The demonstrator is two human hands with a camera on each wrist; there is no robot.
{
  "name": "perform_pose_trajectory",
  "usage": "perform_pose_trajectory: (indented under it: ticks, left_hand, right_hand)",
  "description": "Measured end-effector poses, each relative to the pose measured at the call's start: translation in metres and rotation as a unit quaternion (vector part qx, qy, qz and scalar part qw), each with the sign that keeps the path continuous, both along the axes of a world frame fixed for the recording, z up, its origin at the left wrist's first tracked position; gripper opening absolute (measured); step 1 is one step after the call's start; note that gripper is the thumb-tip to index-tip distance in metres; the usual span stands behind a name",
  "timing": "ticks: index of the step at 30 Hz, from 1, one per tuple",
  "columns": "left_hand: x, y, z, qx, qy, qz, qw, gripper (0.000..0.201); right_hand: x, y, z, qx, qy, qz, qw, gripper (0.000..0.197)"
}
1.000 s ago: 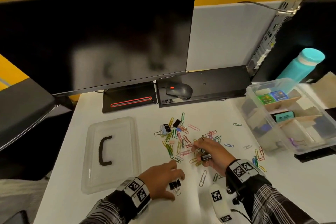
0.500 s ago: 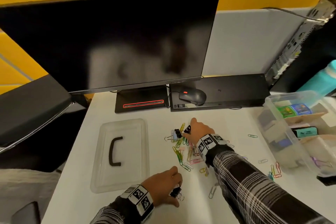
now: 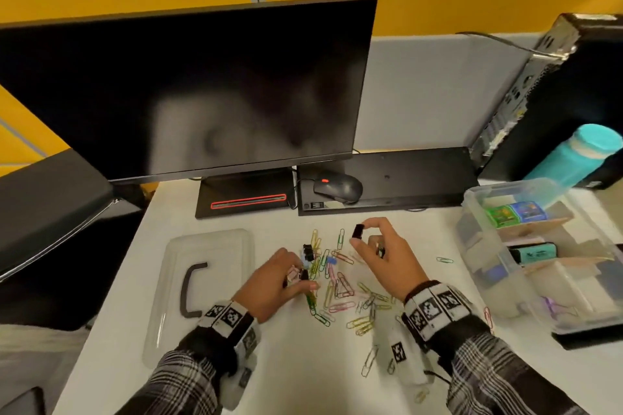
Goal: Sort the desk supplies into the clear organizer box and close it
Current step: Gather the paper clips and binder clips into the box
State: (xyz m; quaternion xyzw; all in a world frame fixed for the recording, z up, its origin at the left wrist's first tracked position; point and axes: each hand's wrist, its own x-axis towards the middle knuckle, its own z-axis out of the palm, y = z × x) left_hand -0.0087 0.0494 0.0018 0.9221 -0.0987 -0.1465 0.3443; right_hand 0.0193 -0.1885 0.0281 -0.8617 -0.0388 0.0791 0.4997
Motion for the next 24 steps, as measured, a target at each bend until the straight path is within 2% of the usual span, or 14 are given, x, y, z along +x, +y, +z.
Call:
perform_pose_trajectory:
  ticks: [3,6,8,10,13,16,19,21,24]
  left_hand:
    - [0.014,-0.023,0.014,-0.037,-0.024,0.024,0.999,0.038]
    - [0.020,-0.051,0.023,-0.060,-0.043,0.032,0.997,0.044]
    - [0.022,-0.070,0.024,-0.057,-0.046,0.025,0.997,0.049]
    - [0.021,-0.089,0.022,-0.046,-0.043,0.013,0.998,0.052]
    - [0.017,-0.116,0.021,-0.034,-0.054,-0.005,0.998,0.046]
    - [0.011,-0.138,0.021,-0.026,-0.050,-0.016,0.998,0.046]
    - [0.005,-0.156,0.021,-0.014,-0.047,-0.029,0.998,0.041]
    - [0.000,-0.166,0.021,-0.014,-0.038,-0.029,0.999,0.038]
    - [-0.009,-0.186,0.029,-0.029,-0.043,-0.037,0.998,0.043]
  right_hand:
    - [-0.025,-0.043,0.030,-0.097,-0.124,-0.027,0.987,0.034]
    - [-0.042,-0.098,0.045,-0.133,-0.207,-0.118,0.962,0.040]
    - [-0.049,-0.136,0.044,-0.148,-0.194,-0.189,0.951,0.040]
    - [-0.056,-0.167,0.038,-0.194,-0.150,-0.220,0.944,0.039]
    - [-0.065,-0.194,0.025,-0.258,-0.090,-0.174,0.946,0.029]
    - [-0.067,-0.201,0.021,-0.293,-0.035,-0.105,0.950,0.008]
    - [-0.062,-0.205,0.031,-0.329,0.002,-0.054,0.943,0.019]
    - [-0.058,-0.215,0.037,-0.342,-0.013,-0.054,0.938,0.022]
    - [-0.053,-0.245,0.037,-0.303,-0.100,-0.117,0.940,0.015]
